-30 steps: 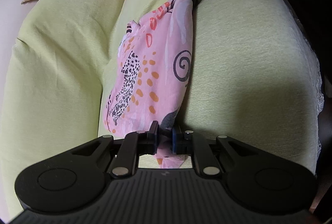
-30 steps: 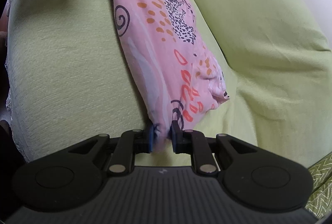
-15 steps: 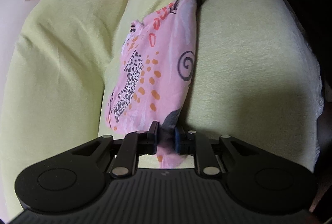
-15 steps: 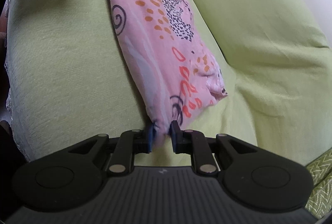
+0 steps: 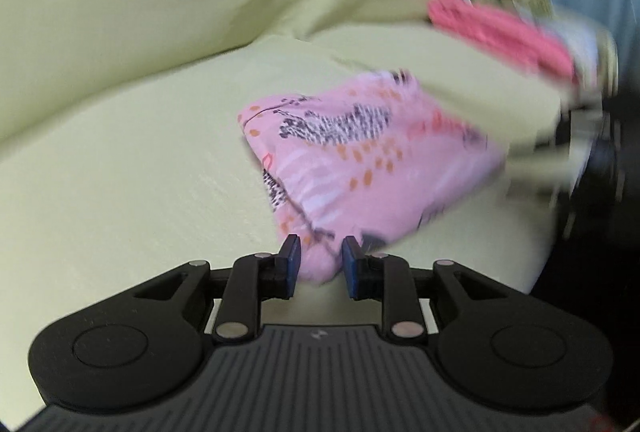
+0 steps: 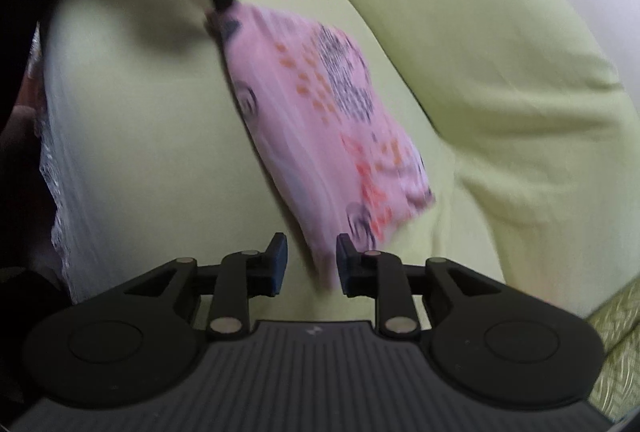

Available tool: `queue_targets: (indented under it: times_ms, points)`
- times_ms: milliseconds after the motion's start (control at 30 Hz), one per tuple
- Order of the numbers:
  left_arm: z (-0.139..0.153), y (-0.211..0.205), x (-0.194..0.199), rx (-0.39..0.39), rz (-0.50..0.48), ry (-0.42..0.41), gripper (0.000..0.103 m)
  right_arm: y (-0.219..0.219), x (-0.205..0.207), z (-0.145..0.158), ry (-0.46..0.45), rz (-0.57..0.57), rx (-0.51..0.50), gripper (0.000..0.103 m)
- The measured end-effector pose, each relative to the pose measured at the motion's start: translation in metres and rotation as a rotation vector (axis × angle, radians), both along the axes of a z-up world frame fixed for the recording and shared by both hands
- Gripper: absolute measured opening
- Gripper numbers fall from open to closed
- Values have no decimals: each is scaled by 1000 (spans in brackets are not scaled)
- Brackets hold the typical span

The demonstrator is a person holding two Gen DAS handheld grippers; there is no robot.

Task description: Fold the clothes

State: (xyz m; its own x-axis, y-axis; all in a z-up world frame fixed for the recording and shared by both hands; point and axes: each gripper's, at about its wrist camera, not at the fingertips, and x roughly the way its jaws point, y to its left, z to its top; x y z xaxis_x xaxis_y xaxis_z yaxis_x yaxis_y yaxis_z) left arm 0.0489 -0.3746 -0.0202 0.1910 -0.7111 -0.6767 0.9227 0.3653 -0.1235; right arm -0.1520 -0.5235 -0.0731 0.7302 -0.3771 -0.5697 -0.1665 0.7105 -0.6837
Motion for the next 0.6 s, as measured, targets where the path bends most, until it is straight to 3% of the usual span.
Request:
queue_targets:
  times_ms: [100,200,267,400,600]
  points:
    - [-6,-5,20,-55,52,164,25,8,12,2,-5,32,18,21]
    - [-15,-9,33,-53,67,265,2,14,22,0,-16,66,23,21]
    - [-19,-7,42,-51,76,306,1,15,29,-1,-30,81,33,21]
    - [-25,0,52,-63,93,301,1,7,39,-11,-23,85,13,21]
    - [-22,1,50,-62,56,291,2,-13,27,9,13,18,127,21]
